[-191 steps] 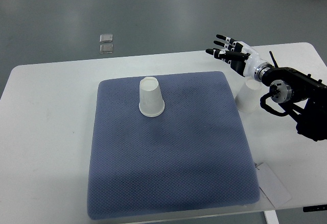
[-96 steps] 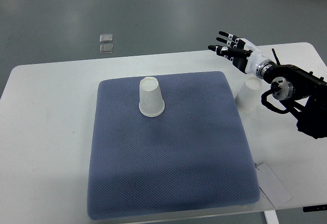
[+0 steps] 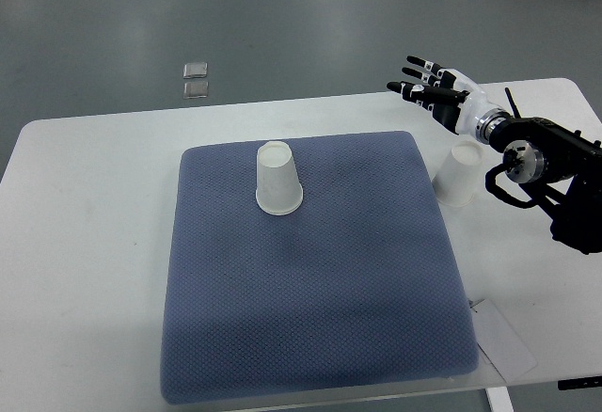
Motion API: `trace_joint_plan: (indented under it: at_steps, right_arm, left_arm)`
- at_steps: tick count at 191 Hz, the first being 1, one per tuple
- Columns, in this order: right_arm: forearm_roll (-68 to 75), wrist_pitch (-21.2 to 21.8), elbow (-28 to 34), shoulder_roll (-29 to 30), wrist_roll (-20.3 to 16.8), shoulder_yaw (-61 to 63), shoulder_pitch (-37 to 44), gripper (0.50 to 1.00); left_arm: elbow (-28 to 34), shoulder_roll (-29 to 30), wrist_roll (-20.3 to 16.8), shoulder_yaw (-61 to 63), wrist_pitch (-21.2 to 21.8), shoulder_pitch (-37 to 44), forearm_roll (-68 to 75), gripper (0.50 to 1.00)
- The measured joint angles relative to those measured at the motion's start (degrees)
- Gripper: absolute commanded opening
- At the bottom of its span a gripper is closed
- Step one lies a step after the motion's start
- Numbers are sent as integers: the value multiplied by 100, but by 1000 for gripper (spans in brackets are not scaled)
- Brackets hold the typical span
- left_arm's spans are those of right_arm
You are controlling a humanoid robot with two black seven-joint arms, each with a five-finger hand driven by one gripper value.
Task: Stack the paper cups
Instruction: 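Move the right hand toward the second white paper cup beside the cushion, then lower the right hand around the white cup and close the fingers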
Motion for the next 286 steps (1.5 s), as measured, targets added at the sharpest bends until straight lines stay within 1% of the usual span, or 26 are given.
trace_joint_plan:
  at_steps: [22, 51, 108, 156, 194, 213, 246, 286]
  right_arm:
    - [-20, 114, -10, -7, -8, -13, 0, 926]
    - [-26, 396, -17, -54, -8, -15, -2, 926]
    - [7, 310, -30, -36, 17, 10, -19, 926]
    - [-342, 435, -18, -197, 59, -18, -11, 924]
    - [-1231, 1000, 78, -642, 62, -25, 51, 921]
    - [-1870, 1181, 124, -871, 145, -64, 141, 921]
    - [-3269, 1197, 358, -1201, 511, -126, 178, 921]
    - [-5137, 1237, 992, -1687, 832, -260, 172, 921]
  left_arm:
    - [0, 0, 0, 0, 0, 0, -1, 1000]
    - [0, 0, 0, 0, 0, 1, -2, 1000]
    - [0, 0, 0, -1, -3, 3, -2, 1000]
    - [0, 0, 0, -1, -2, 1, -2, 1000]
    - [0, 0, 0, 0, -2, 1, -2, 1000]
    - [-1, 0, 0, 0, -2, 0, -1, 1000]
    - [-2, 0, 0, 1, -1, 0, -1, 1000]
    - [-2, 0, 0, 0, -1, 2, -1, 1000]
